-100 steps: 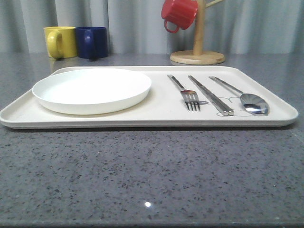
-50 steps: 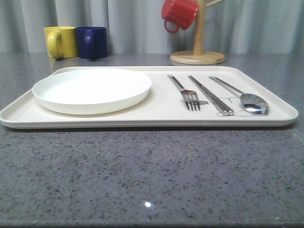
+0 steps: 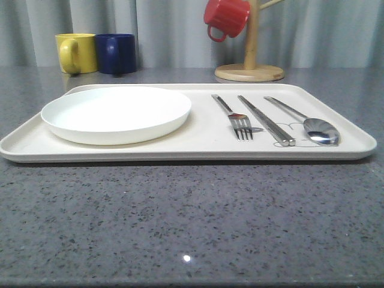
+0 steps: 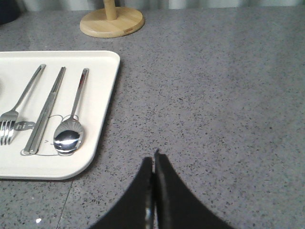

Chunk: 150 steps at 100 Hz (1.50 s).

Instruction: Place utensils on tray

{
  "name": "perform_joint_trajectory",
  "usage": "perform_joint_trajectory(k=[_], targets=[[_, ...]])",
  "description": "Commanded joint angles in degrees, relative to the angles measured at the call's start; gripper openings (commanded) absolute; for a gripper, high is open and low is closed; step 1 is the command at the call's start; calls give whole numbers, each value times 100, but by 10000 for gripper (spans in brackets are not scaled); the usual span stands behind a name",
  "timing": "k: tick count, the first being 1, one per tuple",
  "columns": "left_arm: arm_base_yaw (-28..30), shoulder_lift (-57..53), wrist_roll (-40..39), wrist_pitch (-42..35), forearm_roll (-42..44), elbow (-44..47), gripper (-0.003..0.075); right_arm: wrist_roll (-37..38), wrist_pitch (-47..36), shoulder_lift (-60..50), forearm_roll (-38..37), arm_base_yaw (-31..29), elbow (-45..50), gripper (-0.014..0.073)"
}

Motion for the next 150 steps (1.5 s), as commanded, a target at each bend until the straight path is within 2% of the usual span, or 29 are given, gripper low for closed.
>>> perform_joint_trajectory(k=[1, 23, 43, 64, 83, 110, 150], targets=[[15, 43, 3, -394, -74, -161, -19, -49, -483, 36, -122, -32, -137, -69], [15, 43, 3, -394, -74, -161, -19, -49, -537, 29, -165, -32, -126, -69], [15, 43, 3, -394, -74, -161, -19, -49, -1051, -487, -73, -206, 192, -69], [15, 43, 3, -394, -74, -161, -19, -69, -1631, -1281, 171, -528, 958, -69], [15, 43, 3, -394, -74, -161, -19, -90, -1962, -1941, 171, -556, 1673, -69], [15, 43, 3, -394, -74, -161, -19, -95, -3250, -1912, 135, -556, 2507, -69], [15, 43, 3, -394, -74, -161, -19, -95, -3153, -1912, 76, -556, 2502, -69]])
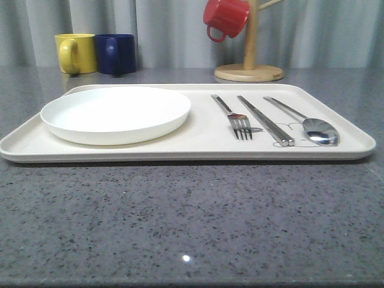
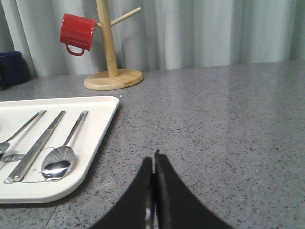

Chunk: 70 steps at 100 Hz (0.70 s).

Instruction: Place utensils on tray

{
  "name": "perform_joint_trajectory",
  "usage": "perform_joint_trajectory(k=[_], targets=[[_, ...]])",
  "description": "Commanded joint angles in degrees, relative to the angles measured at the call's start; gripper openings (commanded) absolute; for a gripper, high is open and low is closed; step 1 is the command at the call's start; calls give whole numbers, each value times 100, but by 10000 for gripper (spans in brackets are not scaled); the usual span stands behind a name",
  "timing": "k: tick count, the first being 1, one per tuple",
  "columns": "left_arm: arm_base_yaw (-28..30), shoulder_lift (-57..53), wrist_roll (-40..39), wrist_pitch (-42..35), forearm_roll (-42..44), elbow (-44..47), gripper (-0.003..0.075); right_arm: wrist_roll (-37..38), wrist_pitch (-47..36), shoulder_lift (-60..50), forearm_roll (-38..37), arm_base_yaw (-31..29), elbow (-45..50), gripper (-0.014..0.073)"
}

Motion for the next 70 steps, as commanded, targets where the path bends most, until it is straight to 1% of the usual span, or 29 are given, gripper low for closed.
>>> perform_joint_trajectory(k=[1, 70], targets=[[15, 43, 3, -394, -74, -161, -19, -45, -495, -99, -91, -39, 21, -69], [15, 43, 3, -394, -74, -161, -19, -45, -495, -99, -91, -39, 21, -69]])
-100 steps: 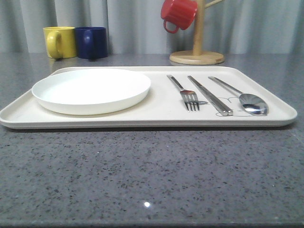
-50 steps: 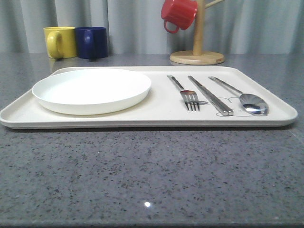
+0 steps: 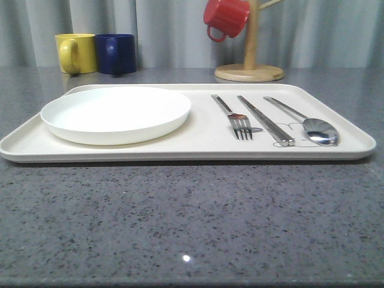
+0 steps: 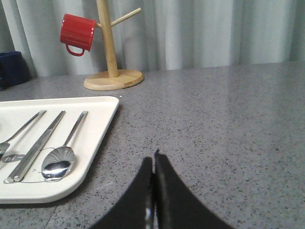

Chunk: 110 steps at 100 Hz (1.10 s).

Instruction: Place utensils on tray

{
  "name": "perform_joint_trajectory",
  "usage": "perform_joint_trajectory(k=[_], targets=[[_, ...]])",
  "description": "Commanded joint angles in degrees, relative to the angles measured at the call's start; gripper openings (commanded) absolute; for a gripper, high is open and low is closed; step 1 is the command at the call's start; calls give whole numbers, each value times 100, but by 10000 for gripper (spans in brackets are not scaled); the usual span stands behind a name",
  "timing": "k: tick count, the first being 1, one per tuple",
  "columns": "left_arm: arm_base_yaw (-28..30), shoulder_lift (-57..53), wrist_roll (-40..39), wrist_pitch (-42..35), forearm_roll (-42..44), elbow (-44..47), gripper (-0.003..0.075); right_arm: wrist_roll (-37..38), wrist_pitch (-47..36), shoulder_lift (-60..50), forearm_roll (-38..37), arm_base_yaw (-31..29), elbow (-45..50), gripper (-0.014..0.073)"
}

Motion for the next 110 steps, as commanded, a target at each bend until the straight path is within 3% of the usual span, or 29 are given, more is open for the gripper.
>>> perform_joint_trajectory(k=[1, 38, 70, 80, 110], targets=[[15, 43, 3, -394, -74, -161, -19, -45, -483, -99, -77, -39, 21, -69], [15, -22, -87, -1124, 178, 47, -19, -45, -483, -99, -77, -39, 21, -69], [15, -843, -3089, -2168, 2870, 1245, -19, -45, -483, -99, -77, -39, 21, -69], [15, -1158, -3123, -2551, 2919, 1696, -19, -45, -483, -99, -77, -39, 21, -69], [15, -2055, -3123, -2636, 2919, 2682, -19, -45, -483, -99, -77, -39, 21, -69]])
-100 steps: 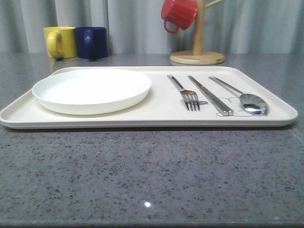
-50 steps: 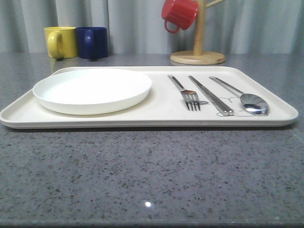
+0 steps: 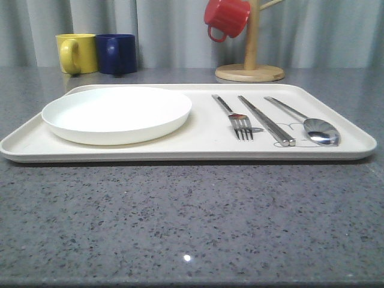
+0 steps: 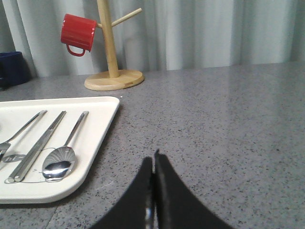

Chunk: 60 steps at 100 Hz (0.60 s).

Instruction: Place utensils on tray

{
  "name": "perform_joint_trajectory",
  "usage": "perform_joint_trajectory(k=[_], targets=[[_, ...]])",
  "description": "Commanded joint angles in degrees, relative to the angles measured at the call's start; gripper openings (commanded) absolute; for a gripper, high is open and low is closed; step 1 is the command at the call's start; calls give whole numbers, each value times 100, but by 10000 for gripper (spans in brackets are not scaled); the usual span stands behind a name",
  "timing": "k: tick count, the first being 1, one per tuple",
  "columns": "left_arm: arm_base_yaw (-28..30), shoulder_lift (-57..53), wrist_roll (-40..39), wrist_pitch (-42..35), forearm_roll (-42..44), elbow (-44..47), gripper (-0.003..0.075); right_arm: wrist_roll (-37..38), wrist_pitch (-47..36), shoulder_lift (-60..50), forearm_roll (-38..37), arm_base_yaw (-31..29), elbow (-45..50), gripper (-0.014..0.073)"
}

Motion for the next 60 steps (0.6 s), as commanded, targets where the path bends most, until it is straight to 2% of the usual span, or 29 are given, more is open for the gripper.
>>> perform_joint_trajectory(k=[1, 12, 60], targets=[[15, -202, -75, -542, 18, 54, -19, -45, -483, -99, -77, -39, 21, -69], [15, -566, -75, -542, 18, 304, -19, -45, -483, -99, -77, -39, 21, -69], [15, -543, -84, -852, 143, 636, -19, -45, -483, -99, -77, -39, 21, -69]])
